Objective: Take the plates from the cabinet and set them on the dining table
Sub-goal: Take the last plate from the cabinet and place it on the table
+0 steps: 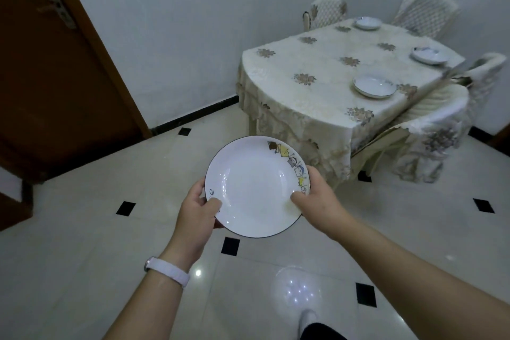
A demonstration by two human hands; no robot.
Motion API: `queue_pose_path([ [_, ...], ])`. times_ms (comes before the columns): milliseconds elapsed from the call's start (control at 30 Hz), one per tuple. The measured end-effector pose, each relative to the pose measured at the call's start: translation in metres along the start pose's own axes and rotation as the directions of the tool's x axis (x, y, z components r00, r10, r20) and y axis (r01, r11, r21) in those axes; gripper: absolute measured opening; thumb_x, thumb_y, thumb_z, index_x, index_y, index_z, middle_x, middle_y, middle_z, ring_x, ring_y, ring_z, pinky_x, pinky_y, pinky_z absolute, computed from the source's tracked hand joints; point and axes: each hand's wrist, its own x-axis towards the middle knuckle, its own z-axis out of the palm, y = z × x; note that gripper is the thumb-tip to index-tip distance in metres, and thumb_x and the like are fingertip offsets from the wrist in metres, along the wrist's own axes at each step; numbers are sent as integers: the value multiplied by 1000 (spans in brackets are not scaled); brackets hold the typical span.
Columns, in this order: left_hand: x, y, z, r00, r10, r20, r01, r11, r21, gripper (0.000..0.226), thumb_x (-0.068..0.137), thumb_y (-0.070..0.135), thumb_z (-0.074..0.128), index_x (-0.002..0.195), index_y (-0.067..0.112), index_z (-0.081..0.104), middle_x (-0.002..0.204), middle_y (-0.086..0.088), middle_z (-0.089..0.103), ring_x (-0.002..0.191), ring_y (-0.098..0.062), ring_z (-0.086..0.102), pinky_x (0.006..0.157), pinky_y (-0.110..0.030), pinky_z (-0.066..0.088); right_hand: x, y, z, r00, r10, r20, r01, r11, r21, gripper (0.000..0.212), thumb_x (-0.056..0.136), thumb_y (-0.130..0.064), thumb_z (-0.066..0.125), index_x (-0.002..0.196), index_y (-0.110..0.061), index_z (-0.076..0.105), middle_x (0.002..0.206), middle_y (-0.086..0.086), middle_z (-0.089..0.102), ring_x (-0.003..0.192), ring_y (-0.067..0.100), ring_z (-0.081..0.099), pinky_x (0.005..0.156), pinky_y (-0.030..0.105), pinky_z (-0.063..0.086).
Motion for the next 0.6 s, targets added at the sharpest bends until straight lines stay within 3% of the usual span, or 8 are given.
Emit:
queue_pose_path([
  [133,43,6,19,1000,-8,0,8,1000,24,50,86,-7,44,119,27,60,95,-2,74,76,-19,67,60,-35,56,48,3,-14,1000,18,7,-17,1000,-15,52,80,-8,53,128,-28,47,111,-9,63,100,10,61,73,25,50],
  [300,101,19,50,999,-16,-37,19,998,65,52,86,-6,46,119,33,59,96,-10,73,76,-24,66,69,-46,57,122,-4,-40,998,7,56,-2,997,-77,47,81,-11,53,123,-30,49,109,-11,62,101,13,59,83,34,50],
  [500,177,63,98,998,-20,-55,25,995,96,52,89,-5,48,124,33,56,91,-7,73,72,-20,65,62,-37,55,212,-28,-84,995,-19,101,23,999,-33,42,80,-8,51,108,-39,51,101,-16,63,96,10,61,76,31,51],
  [600,212,82,119,997,9,-79,-2,996,84,54,90,-4,47,130,32,53,95,-9,73,74,-22,65,61,-37,55,257,-42,-102,991,-59,118,61,998,-11,42,82,-6,50,106,-40,49,98,-12,64,82,5,60,67,27,48],
])
